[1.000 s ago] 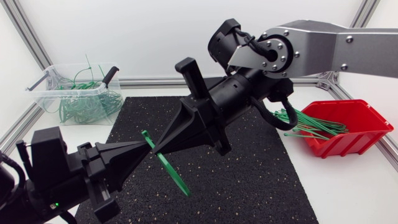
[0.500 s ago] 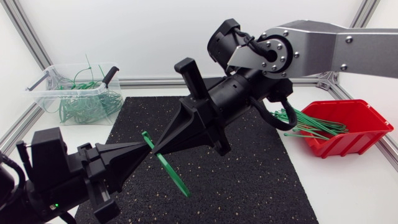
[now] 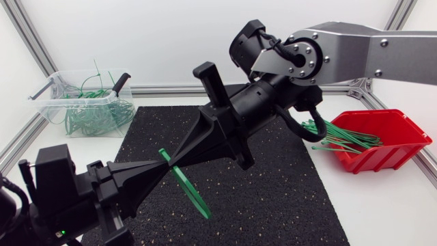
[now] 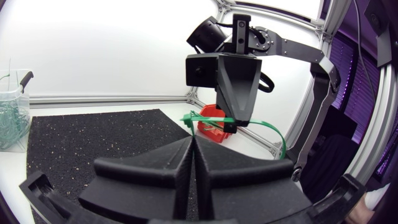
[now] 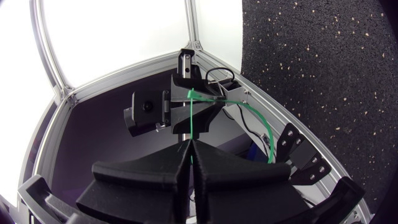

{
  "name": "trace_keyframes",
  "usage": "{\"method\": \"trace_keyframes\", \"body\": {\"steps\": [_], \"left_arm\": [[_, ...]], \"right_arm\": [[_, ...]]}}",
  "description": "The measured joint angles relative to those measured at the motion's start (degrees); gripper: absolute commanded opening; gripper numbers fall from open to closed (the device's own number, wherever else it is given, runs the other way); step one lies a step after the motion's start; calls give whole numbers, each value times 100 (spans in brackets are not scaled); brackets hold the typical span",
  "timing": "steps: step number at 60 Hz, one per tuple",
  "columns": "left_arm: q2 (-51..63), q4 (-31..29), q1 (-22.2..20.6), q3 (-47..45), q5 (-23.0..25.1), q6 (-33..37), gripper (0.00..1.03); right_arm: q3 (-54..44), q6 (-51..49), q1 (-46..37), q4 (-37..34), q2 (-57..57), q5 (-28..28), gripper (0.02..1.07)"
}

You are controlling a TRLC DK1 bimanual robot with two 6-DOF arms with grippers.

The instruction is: Take a green cable tie from the red box, thread the tail through the head to close it, then place it in the transparent bin on the left.

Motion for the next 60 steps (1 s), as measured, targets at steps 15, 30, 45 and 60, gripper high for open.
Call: {"method": "trace_keyframes", "body": {"steps": [15, 30, 45, 60], "left_arm": [[4, 94, -861, 0, -935, 415, 3], [-129, 57, -1040, 0, -1233, 671, 3], [-140, 55, -1054, 0, -1261, 710, 4], [-188, -22, -1034, 0, -944, 708, 3]], "right_arm": [[0, 2, 26, 26, 2, 7, 8], [2, 2, 76, 72, 66, -2, 8], [4, 0, 177, 87, 70, 35, 50], [4, -2, 245, 85, 55, 48, 76]]}}
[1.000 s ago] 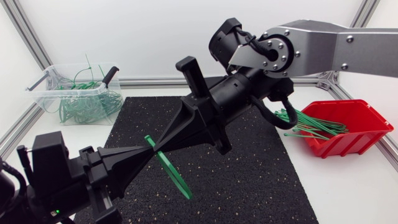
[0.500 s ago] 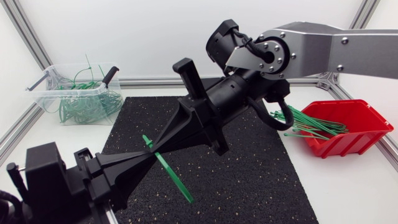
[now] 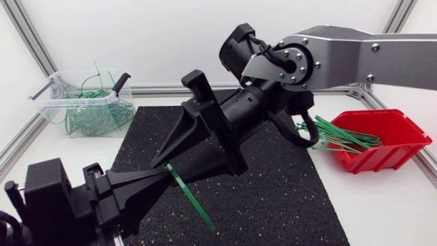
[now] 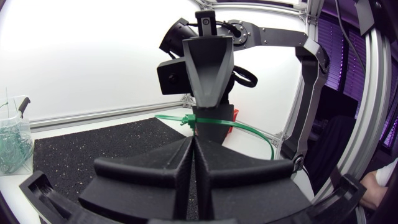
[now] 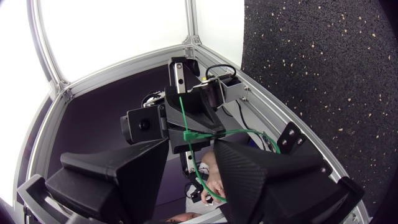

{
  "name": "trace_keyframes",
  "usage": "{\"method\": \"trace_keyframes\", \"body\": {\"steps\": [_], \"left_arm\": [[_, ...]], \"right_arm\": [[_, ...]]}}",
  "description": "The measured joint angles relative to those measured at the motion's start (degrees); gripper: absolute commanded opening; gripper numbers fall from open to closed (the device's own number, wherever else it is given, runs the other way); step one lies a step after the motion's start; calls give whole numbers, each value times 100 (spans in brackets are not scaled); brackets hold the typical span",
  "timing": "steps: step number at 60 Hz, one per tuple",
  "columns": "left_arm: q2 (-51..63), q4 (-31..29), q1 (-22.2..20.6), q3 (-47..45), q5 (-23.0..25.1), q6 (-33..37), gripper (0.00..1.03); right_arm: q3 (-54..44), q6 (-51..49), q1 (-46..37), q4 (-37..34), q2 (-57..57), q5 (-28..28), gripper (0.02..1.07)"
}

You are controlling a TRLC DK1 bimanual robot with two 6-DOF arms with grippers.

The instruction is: Take a green cable tie from the red box, thread the tail through the head to close it, then place it in the transparent bin on the left.

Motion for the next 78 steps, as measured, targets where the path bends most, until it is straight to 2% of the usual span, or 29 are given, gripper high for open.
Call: {"method": "trace_keyframes", "body": {"steps": [20, 27, 31, 37, 44, 51, 55, 78], "left_arm": [[-37, -402, 540, -2, 979, 0, 3], [-107, -540, 614, -2, 1165, 0, 4], [-136, -557, 619, -2, 1187, 0, 3], [-136, -562, 619, -2, 1207, 0, 4], [-136, -568, 619, -2, 1231, 0, 3], [-133, -586, 619, -2, 1246, 0, 4], [-136, -584, 619, -2, 1244, 0, 3], [-129, -608, 570, 0, 1252, 0, 3]], "right_arm": [[0, -2, -413, 0, -251, 2, 76], [0, -2, -409, 0, -236, 2, 75], [0, -2, -378, 0, -181, 48, 63], [0, -4, -247, 2, -76, 138, 61], [0, -7, -90, 2, 22, 227, 43], [0, -20, -35, 0, 28, 354, 37], [-2, -20, -35, 2, 28, 413, 26], [-4, -17, -24, 153, 109, 516, 26]]}}
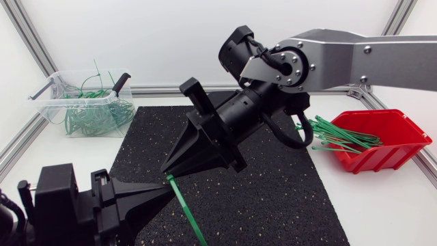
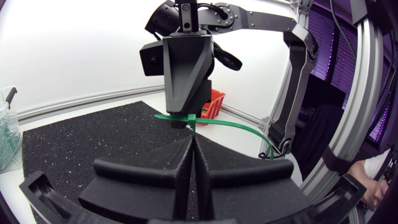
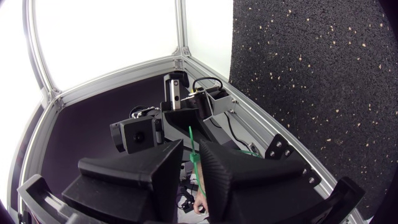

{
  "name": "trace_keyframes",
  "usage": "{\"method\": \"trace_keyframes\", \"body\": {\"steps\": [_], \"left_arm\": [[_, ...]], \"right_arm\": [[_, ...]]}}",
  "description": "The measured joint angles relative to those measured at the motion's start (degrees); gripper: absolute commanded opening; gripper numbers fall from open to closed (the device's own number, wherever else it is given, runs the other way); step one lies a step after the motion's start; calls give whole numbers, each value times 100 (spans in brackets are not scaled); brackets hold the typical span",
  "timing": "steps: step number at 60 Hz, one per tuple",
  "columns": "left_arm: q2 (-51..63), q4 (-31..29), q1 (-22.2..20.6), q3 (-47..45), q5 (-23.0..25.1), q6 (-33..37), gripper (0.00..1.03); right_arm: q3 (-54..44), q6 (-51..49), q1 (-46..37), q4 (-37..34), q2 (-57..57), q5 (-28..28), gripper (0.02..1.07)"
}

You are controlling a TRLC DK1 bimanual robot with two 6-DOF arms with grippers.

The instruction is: Take a green cable tie from the red box, thread the tail through the head to close it, then place it in the transparent bin on the left.

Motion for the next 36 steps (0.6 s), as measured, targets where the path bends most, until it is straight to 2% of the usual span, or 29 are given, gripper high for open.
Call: {"method": "trace_keyframes", "body": {"steps": [6, 9, 14, 28, 36], "left_arm": [[0, 0, -2, 0, 17, 0, 3], [0, 0, -2, 0, 20, 0, 4], [0, 0, -2, 0, 20, 0, 4], [-7, -66, -66, 0, 61, -2, 3], [-96, -262, -341, 0, -109, -72, 4]], "right_arm": [[0, 0, -2, 0, 17, 2, 25], [0, 0, 0, 0, 17, 13, 16], [0, 0, 24, 2, 17, 120, 8], [0, 7, 92, 61, 17, 374, 8], [-87, 175, 149, 254, 17, 555, 8]]}}
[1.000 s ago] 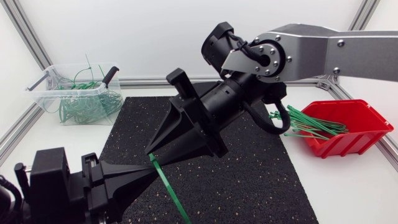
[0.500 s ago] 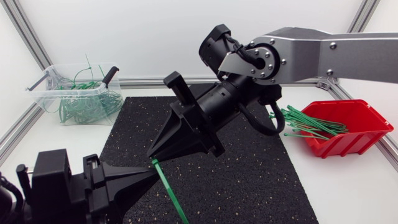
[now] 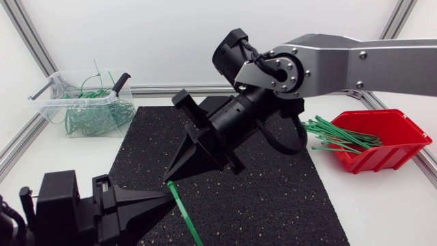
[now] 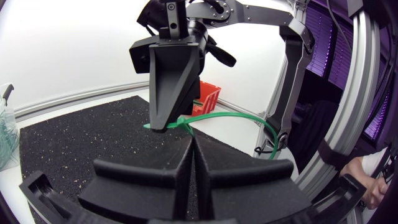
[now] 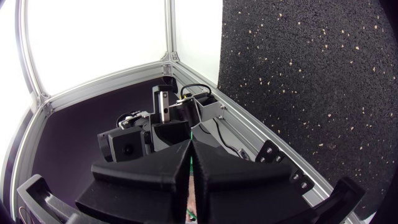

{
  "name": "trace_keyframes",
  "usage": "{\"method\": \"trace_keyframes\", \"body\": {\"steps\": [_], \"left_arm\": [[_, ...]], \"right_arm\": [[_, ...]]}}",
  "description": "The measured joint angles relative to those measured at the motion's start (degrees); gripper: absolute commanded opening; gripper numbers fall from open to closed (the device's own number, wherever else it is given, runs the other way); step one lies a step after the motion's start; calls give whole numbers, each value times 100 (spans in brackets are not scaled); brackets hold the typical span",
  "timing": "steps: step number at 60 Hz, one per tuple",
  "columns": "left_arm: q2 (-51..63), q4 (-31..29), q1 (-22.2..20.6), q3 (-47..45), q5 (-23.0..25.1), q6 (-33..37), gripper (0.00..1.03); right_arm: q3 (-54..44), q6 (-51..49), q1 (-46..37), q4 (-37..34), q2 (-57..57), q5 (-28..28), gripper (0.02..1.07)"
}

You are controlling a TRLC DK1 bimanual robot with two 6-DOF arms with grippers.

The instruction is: Take a green cable tie from the red box, thread the tail through the head to close it, then place it in the transparent bin on the left.

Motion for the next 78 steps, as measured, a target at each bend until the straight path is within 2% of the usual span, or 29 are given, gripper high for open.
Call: {"method": "trace_keyframes", "body": {"steps": [42, 44, 47, 50, 56, 58, 60, 66, 78], "left_arm": [[-170, -358, -116, 37, -39, -127, 4], [-127, -356, -92, 37, -35, -125, 3], [-26, -365, 72, 74, 35, -125, 4], [92, -382, 310, 164, 203, -122, 4], [328, -498, 973, 452, 737, -120, 3], [433, -599, 1198, 579, 859, -118, 3], [560, -726, 1377, 713, 922, -83, 3], [992, -1178, 1897, 1152, 1012, 105, 3], [2037, -1895, 3526, 2452, 723, 787, 3]], "right_arm": [[-63, 278, 195, 179, 11, 442, 8], [-63, 278, 195, 197, 9, 461, 13], [-63, 275, 190, 223, 7, 496, 41], [-63, 273, 173, 310, 7, 522, 61], [-63, 273, 87, 348, 7, 529, 86], [-61, 273, 42, 382, 7, 590, 100], [-61, 275, -11, 420, 7, 713, 103], [-59, 302, -170, 494, 7, 1261, 103], [-59, 339, -208, 474, 7, 2557, 103]]}}
